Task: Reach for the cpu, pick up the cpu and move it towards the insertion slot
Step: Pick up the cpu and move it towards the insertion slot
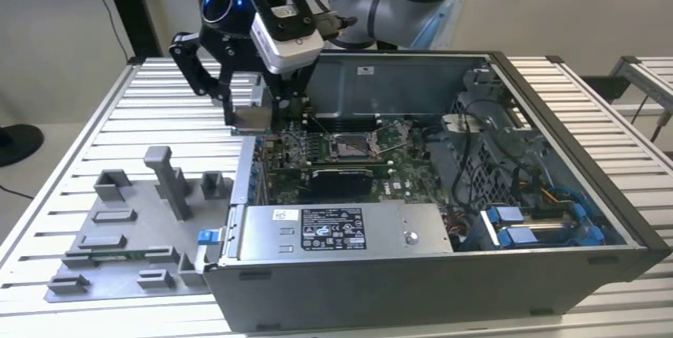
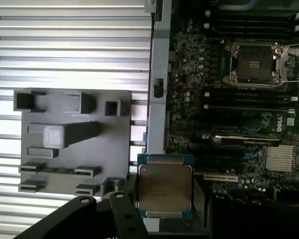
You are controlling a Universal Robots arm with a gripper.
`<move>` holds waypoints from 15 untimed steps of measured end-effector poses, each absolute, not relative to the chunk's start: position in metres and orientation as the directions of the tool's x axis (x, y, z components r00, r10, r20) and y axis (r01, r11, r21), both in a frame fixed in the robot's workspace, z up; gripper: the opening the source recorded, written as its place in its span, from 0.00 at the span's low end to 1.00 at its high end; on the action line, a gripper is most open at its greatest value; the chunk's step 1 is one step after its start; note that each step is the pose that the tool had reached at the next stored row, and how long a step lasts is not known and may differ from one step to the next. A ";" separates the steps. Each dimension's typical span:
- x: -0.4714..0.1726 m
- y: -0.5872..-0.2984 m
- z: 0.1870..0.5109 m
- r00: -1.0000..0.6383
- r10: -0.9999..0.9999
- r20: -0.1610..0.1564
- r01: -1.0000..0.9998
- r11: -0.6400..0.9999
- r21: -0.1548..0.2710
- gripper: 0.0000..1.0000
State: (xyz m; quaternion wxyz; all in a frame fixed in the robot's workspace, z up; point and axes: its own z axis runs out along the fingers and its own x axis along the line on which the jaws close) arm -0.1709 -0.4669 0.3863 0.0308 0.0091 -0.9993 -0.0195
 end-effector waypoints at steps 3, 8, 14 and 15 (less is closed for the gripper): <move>-0.164 -0.467 0.386 -0.998 -0.019 0.062 -0.017 0.999 0.040 0.00; -0.153 -0.467 0.386 -0.998 -0.019 0.062 -0.017 0.999 0.040 0.00; -0.139 -0.467 0.386 -0.998 -0.019 0.063 -0.017 0.999 0.040 0.00; -0.137 -0.467 0.386 -0.998 -0.019 0.063 -0.017 0.999 0.040 0.00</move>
